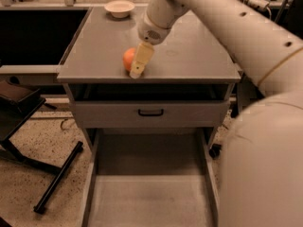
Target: Place orange into middle drawer
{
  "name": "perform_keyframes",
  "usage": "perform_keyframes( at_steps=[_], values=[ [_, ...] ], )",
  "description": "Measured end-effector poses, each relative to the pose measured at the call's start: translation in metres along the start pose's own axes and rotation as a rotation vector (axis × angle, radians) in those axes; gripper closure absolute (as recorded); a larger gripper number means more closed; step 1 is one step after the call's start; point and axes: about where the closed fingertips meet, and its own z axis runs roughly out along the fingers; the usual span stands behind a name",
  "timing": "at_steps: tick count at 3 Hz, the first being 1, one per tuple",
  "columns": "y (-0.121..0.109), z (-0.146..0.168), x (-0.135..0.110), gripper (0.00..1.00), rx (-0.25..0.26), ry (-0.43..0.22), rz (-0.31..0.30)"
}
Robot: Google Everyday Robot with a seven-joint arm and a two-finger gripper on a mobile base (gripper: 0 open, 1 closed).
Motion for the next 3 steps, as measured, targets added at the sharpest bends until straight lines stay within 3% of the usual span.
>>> perform_keyframes(
  at_steps=[1,3],
  values=[
    [-0.0186,0.0601,-0.0244,0.00,-0.073,-0.002,-0.059],
    [-0.0111,0.0583,-0.0166,0.00,-0.078,0.008,-0.045]
  ],
)
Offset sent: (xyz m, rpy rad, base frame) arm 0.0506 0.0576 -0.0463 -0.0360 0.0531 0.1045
